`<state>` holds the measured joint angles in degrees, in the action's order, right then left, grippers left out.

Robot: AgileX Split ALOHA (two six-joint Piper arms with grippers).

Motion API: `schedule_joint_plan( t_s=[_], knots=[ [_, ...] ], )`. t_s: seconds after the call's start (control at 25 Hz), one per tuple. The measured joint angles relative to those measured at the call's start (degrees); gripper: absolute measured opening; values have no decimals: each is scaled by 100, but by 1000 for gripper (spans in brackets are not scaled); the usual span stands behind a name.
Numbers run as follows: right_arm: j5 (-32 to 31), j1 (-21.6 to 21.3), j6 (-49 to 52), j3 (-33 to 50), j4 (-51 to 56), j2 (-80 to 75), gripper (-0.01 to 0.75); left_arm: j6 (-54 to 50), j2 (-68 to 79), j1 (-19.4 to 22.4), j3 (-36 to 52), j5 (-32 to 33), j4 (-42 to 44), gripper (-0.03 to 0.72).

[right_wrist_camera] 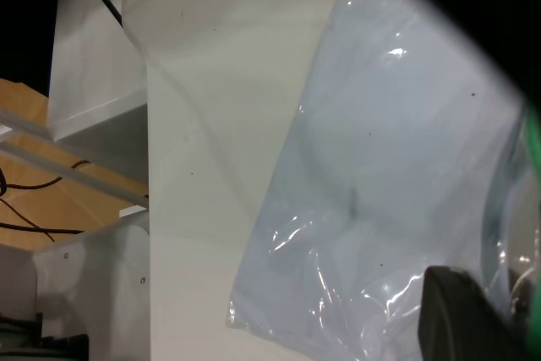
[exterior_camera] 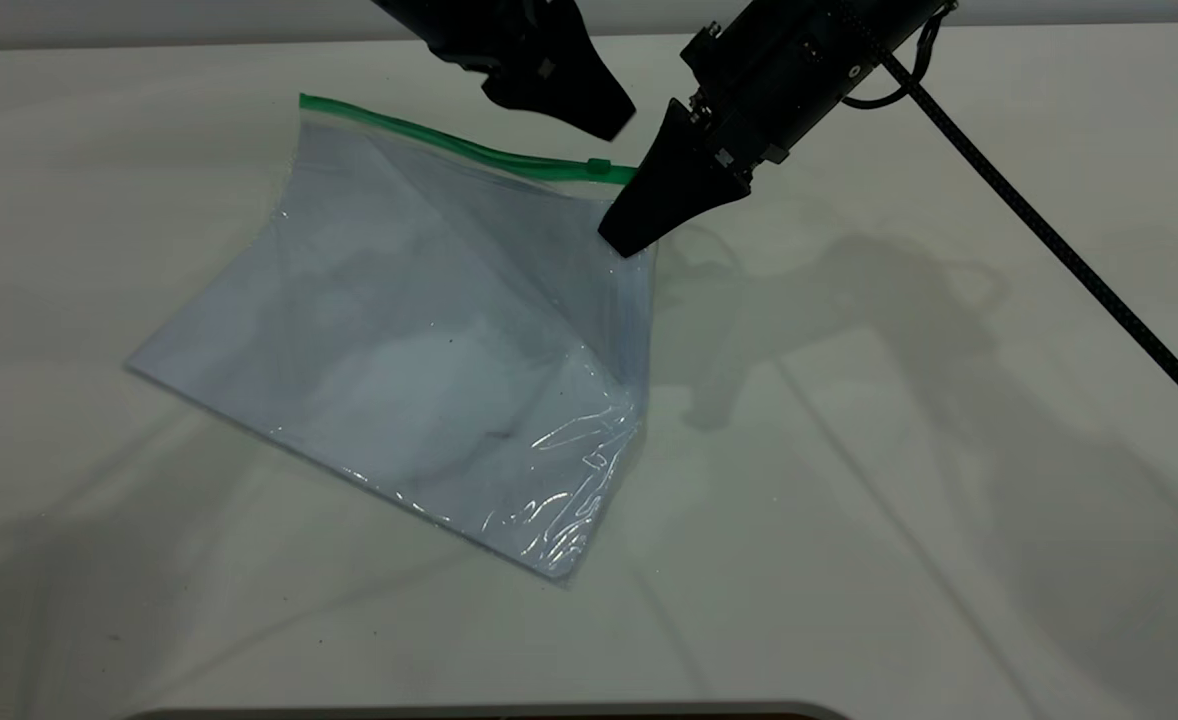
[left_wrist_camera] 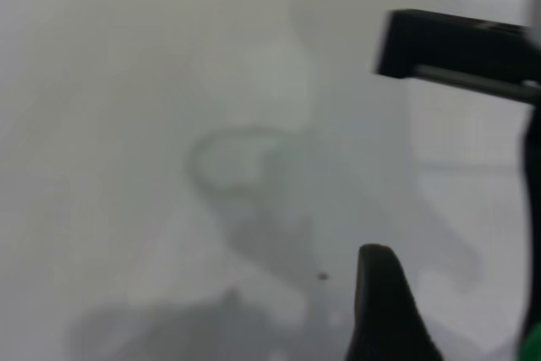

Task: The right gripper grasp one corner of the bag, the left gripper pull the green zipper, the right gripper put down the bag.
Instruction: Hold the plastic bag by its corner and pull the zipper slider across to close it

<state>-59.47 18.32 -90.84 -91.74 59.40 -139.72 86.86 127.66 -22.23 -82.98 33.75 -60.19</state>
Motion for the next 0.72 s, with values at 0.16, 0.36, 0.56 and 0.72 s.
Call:
schedule_joint_plan(
  t_s=[0.16,0.36,0.56,0.72],
  knots=[
    [0,0,17,0,0,0,34,0,42,-6,-7,415,24,500],
    [0,0,24,0,0,0,34,6,73,-6,-44,446,25,500],
    [17,-2,24,0,-28,-10,34,6,244,-6,-44,435,20,500],
    [29,-2,24,0,-55,-10,34,12,260,-28,-44,396,16,493]
  ],
)
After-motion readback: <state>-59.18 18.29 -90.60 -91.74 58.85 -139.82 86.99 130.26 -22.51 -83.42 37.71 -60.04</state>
